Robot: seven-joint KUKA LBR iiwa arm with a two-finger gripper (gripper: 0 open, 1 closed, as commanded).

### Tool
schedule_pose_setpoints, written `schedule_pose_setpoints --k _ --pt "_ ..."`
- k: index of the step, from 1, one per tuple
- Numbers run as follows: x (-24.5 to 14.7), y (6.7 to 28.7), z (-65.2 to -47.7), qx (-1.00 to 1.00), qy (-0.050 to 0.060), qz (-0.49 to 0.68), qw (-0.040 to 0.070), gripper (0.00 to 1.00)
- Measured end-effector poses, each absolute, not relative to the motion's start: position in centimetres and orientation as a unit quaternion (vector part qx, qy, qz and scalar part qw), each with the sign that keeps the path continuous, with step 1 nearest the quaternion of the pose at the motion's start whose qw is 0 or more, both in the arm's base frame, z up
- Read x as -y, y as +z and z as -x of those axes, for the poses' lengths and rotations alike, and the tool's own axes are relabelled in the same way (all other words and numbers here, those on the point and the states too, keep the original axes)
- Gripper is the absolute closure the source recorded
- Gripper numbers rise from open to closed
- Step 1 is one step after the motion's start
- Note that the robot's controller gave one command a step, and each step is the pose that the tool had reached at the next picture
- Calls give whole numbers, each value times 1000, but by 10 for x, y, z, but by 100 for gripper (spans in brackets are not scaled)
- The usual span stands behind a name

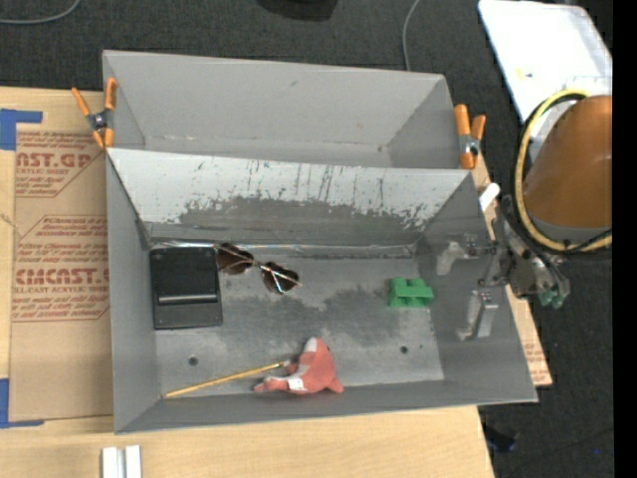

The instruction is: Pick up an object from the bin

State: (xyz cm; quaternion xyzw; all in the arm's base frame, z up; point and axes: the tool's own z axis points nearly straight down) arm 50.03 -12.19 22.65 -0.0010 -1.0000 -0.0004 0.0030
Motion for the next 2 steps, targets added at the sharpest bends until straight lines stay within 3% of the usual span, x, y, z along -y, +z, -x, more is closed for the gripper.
schedule_pose_setpoints --k 1,2 --pt "121 231 -502 1000 0 0 -1 0" --pt "113 200 -573 1000 1 -1 -3 0"
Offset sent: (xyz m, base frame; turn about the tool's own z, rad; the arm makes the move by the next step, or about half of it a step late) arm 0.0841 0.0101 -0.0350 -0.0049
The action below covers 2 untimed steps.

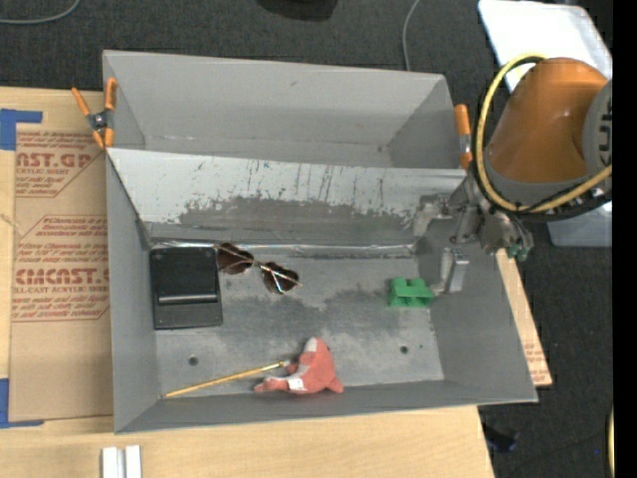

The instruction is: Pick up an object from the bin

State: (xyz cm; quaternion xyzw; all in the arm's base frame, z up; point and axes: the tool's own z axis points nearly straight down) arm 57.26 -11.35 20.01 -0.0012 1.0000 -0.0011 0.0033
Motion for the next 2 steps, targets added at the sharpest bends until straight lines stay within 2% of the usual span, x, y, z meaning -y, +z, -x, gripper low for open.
schedule_pose_setpoints --k 1,2 --pt "118 207 -534 -1000 -1 11 1 0" --pt "132 166 -560 -998 0 -59 6 0"
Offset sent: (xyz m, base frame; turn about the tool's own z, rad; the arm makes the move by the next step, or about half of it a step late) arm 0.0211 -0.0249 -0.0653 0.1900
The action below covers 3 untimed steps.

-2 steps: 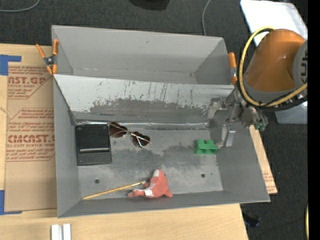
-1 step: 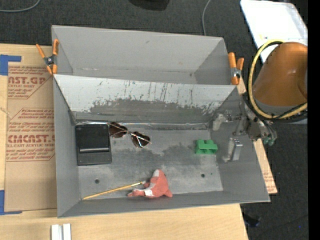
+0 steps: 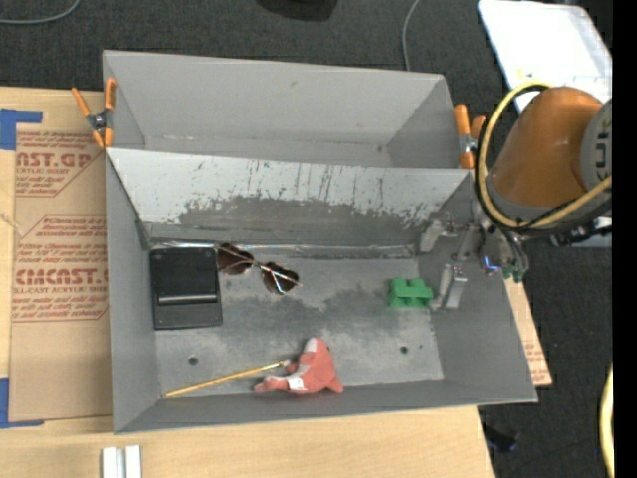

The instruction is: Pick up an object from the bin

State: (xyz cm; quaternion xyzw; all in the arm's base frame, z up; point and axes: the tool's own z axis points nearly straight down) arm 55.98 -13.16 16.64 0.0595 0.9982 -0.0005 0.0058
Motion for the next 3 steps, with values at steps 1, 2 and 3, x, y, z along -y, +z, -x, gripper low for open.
schedule_pose_setpoints --k 1,2,3 --pt "121 165 -570 -999 -1 -51 2 0" --pt "122 112 -558 -994 0 -109 7 0" --pt "112 74 -554 -999 -2 -53 10 0"
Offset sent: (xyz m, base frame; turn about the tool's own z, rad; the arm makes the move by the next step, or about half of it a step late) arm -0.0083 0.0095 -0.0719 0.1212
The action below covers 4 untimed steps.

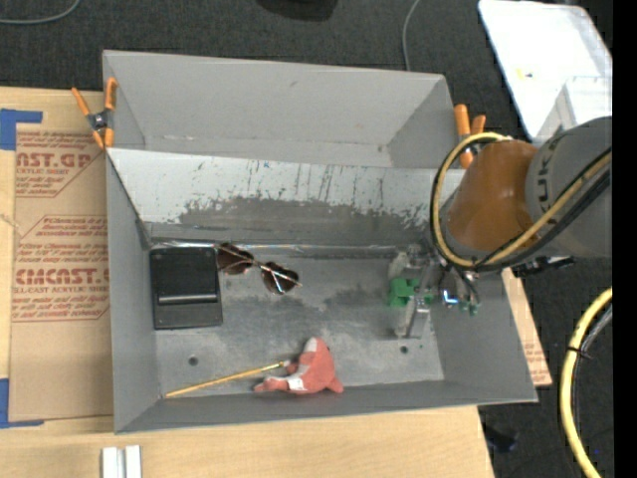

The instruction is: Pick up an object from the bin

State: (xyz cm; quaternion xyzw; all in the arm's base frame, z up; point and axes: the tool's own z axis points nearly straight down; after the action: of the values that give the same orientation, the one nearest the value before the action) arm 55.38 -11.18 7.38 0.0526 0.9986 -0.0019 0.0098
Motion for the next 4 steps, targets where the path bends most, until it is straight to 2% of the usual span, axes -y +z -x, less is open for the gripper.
schedule_pose_setpoints --k 1,2,3,4 --pt "137 70 -542 -993 0 -116 6 0" --pt "135 71 -570 -998 0 -56 9 100" --pt "135 71 -570 -998 0 -56 9 100" --pt "140 131 -563 -999 0 -50 6 100"
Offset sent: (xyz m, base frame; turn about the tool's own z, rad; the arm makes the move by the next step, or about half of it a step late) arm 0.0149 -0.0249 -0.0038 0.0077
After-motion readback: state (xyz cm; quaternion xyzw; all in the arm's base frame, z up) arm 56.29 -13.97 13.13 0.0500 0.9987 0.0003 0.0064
